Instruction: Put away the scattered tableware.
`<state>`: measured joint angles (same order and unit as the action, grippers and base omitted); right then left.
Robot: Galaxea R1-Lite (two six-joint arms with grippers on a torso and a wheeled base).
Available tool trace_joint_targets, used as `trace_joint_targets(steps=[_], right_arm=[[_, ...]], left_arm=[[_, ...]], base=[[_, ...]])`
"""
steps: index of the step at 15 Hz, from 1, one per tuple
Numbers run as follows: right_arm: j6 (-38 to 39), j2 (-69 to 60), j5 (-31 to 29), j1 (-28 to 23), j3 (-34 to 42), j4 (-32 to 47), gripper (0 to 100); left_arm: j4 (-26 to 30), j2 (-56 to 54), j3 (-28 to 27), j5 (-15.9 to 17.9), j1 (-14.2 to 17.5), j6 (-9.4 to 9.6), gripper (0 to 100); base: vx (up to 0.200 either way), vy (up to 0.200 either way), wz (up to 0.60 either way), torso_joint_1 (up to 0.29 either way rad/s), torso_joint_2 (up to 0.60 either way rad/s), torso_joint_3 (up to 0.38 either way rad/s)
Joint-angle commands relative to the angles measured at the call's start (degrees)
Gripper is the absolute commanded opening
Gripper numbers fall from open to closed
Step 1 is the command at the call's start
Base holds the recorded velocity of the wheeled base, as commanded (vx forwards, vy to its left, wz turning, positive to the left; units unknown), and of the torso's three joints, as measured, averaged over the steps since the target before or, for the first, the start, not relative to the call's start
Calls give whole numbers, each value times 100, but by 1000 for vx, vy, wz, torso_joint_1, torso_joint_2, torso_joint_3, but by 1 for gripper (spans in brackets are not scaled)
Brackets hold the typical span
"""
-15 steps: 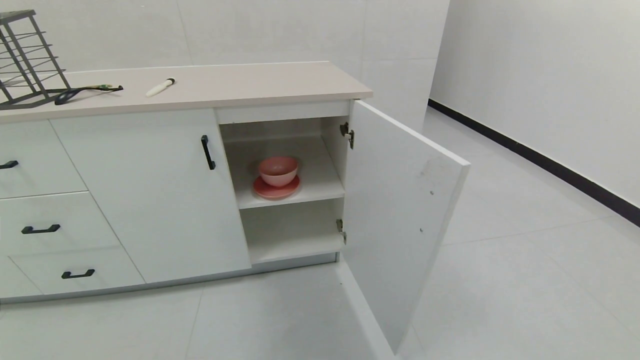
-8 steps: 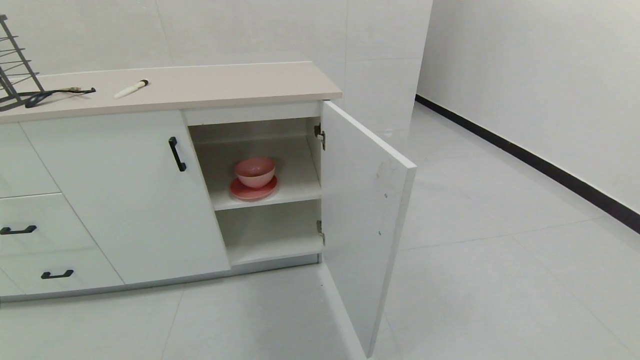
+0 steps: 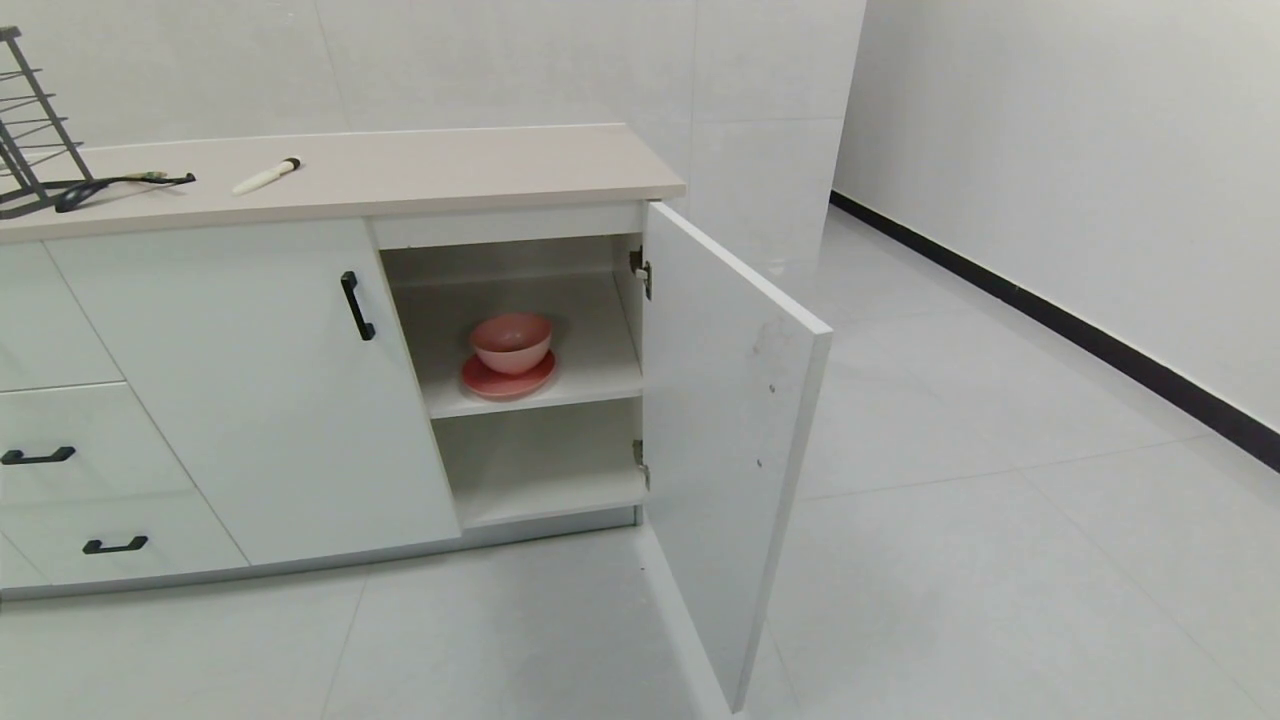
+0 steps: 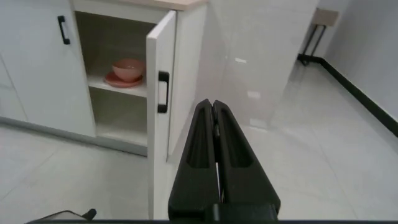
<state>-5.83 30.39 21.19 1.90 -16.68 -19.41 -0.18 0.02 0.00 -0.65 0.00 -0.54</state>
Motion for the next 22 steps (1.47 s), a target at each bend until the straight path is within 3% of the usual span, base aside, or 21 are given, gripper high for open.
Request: trace_joint_targets(steps=[1,5,10,16,22], right_arm=[[-182,1883,281,381,-204,-1030,0],[-305,2832,606,706,112,-2049,0],[-437,3315,615,706,297,-2463,0],[-446,5310,931,706,305,-4967,0],[-613,6189,1529,715,147,-5671,0]], left_arm=[[-8,-2,0,-6,0,-8,100],[1,-2,0,-6,0,-34,100],[-8,-2,0,-6,0,-34,100],[-8,-2,0,-14,0,-61,100],[-8,-2,0,-41,0,-113,100]], base=[[0,0,0,0,0,0],[0,0,0,0,0,0],[0,0,0,0,0,0],[0,0,0,0,0,0],[0,0,0,0,0,0]])
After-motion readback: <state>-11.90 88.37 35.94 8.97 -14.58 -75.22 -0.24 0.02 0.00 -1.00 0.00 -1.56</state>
